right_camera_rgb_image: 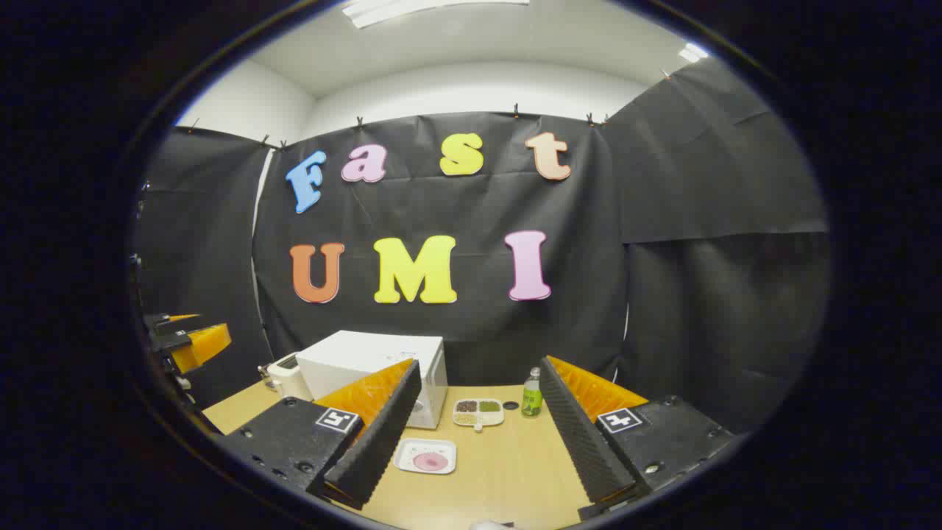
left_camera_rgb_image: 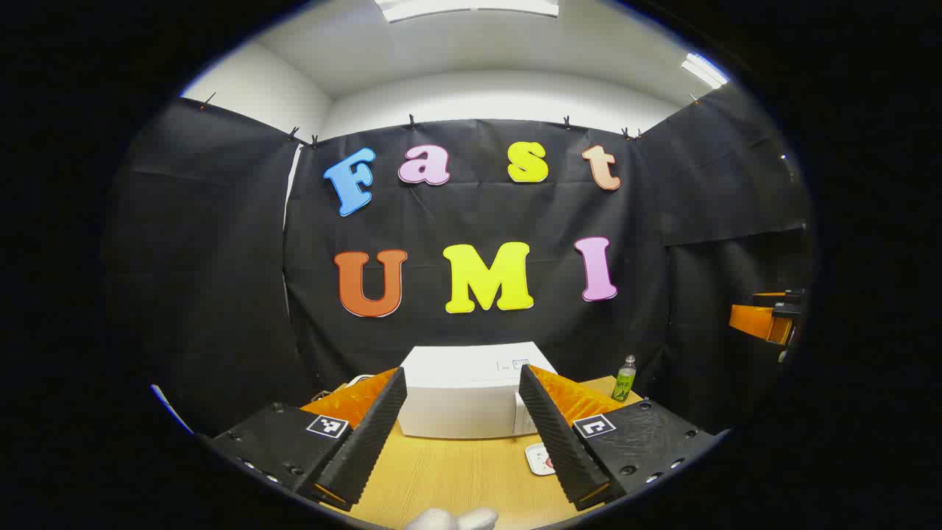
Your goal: Open the microwave oven with the left hand, put the food in, and close the microwave oven.
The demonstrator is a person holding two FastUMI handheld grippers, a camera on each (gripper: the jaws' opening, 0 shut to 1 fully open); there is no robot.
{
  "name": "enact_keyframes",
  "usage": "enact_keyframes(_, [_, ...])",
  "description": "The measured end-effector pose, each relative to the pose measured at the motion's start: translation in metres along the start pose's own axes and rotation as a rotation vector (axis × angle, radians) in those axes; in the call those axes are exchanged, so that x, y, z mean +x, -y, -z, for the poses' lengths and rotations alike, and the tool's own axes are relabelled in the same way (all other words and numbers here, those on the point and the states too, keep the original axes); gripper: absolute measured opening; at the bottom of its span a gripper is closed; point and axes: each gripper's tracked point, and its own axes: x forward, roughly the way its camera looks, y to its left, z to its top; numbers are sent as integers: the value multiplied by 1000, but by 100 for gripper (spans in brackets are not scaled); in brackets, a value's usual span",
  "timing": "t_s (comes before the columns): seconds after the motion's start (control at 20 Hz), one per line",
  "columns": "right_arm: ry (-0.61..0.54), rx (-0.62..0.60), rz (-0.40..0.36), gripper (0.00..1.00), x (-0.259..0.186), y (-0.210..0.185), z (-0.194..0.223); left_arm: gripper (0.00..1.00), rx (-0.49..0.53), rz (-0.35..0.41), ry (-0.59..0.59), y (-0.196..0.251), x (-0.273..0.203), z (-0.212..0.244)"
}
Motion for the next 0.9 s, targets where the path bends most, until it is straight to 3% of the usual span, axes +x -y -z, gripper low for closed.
enact_keyframes(0.05, [-5, 1, -2, 96, 2, 0, 1, 95, 2, -4, -4, -1, 1, 1])
enact_keyframes(0.45, [-17, -5, -15, 100, 18, 2, 4, 94, 11, -17, -24, 0, 17, 7])
enact_keyframes(0.5, [-18, -6, -14, 100, 19, 3, 4, 85, 13, -17, -24, 1, 19, 8])
enact_keyframes(0.55, [-19, -8, -13, 96, 19, 5, 3, 94, 13, -19, -27, 2, 22, 9])
enact_keyframes(0.7, [-16, -13, -6, 100, 21, 10, 3, 94, 24, -15, -35, 7, 31, 20])
enact_keyframes(0.75, [-15, -15, -4, 100, 21, 13, 3, 85, 32, -13, -42, 10, 36, 26])
enact_keyframes(0.8, [-16, -16, -2, 100, 21, 16, 3, 94, 35, -2, -40, 17, 42, 32])
enact_keyframes(0.9, [-20, -23, 4, 96, 21, 23, 3, 95, 15, 20, -18, 31, 56, 43])
